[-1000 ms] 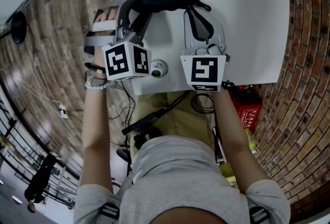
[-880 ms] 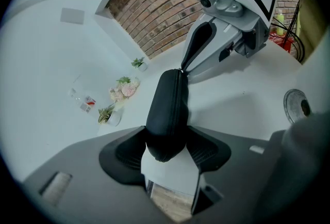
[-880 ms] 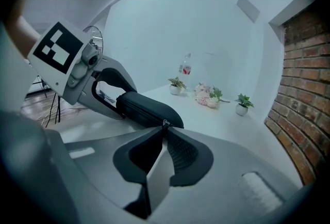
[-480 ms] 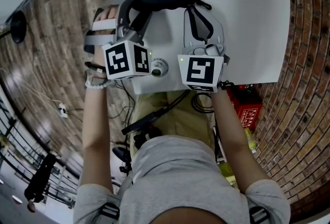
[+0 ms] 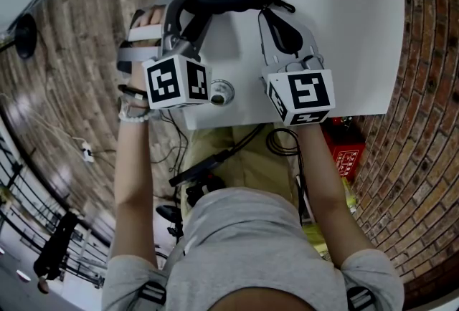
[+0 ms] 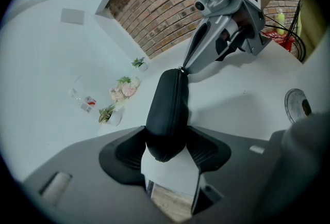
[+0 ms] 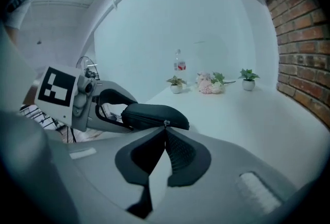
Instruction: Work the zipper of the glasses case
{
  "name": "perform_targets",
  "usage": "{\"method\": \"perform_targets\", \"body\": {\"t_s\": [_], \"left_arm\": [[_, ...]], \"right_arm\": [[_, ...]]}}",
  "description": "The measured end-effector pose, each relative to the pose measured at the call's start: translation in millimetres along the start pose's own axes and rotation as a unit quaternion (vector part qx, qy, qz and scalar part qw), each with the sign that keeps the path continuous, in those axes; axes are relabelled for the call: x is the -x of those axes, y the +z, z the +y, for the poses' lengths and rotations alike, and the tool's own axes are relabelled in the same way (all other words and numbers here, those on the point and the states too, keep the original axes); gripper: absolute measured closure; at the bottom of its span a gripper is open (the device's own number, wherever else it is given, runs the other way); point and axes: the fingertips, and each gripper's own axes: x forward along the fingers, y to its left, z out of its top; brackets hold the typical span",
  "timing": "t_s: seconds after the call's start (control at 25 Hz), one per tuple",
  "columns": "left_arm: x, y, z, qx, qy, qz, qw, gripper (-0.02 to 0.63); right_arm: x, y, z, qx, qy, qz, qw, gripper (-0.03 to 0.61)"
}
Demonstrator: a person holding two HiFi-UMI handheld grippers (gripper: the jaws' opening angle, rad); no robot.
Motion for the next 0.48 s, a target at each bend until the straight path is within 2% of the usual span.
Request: {"method": "perform_targets", "body": {"t_s": [0.12,0.32,0.48], "left_arm": [[0.3,0.1,0.8,-0.001,0.001,0.0,1.0,0.362],[0.5,0.2,1.9,0.001,0.002,0.001,1.0,0.362],[0.0,-0.6,2.1,0.004,0.003,0.003,1.0,0.356]], "right_arm": [[0.3,0.5,-0.9,-0.008,0.001,0.001,1.0,0.578],[-0.1,2.4,-0.4,0.034,-0.007,0.008,0.999,0.577],[-0.6,1.6,1.8,0.025,0.004,0.014,1.0,0.577]]}}
